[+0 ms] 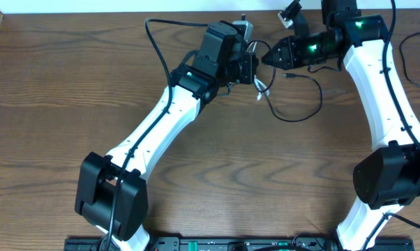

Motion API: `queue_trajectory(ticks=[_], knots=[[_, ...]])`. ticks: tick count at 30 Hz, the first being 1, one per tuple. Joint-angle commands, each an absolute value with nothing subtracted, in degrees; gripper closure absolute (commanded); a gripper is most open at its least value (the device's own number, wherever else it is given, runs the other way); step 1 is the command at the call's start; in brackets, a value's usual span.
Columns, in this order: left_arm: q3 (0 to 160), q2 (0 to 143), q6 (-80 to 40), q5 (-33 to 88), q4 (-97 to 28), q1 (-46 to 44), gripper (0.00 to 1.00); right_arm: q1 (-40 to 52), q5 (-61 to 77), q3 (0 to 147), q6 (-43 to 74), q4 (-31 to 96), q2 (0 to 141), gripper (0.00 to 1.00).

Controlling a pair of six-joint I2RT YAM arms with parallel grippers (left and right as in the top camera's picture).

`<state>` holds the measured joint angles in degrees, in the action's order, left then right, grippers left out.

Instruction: Untangle cables

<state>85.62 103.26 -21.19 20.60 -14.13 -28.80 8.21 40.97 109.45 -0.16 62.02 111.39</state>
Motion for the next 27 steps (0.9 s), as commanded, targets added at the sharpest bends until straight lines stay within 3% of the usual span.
queue_trajectory(ticks=[1, 10, 14, 18, 20, 24, 27], knots=[[85.49, 100.16, -21.12, 19.92, -14.76, -27.4, 0.92, 7.79, 26.76, 109.75, 4.51, 61.98, 111.68, 0.89], [85.49, 89.38, -21.15, 20.53, -17.34, -25.76, 0.92, 7.81, 15.49, 105.3, 7.4, 57.71, 111.68, 0.91], [85.49, 84.01, -21.08, 20.45, -19.29, -25.76, 0.92, 7.79, 15.92, 100.36, 10.44, 53.21, 111.7, 0.98], [85.49, 81.14, -20.88, 20.25, -21.39, -25.26, 0.92, 7.81, 26.3, 98.32, 6.5, 50.35, 111.7, 0.98], [85.49, 81.21, -20.91, 20.25, -22.2, -24.8, 0.92, 7.81, 32.97, 98.37, 2.72, 49.43, 111.55, 0.9], [85.49, 82.52, -20.95, 20.25, -23.4, -23.97, 0.92, 7.79, 40.99, 98.48, -0.58, 48.95, 110.83, 0.59], [85.49, 84.2, -21.63, 20.23, -24.1, -23.24, 0.92, 7.31, 47.31, 98.52, -1.69, 48.93, 110.13, 0.47]])
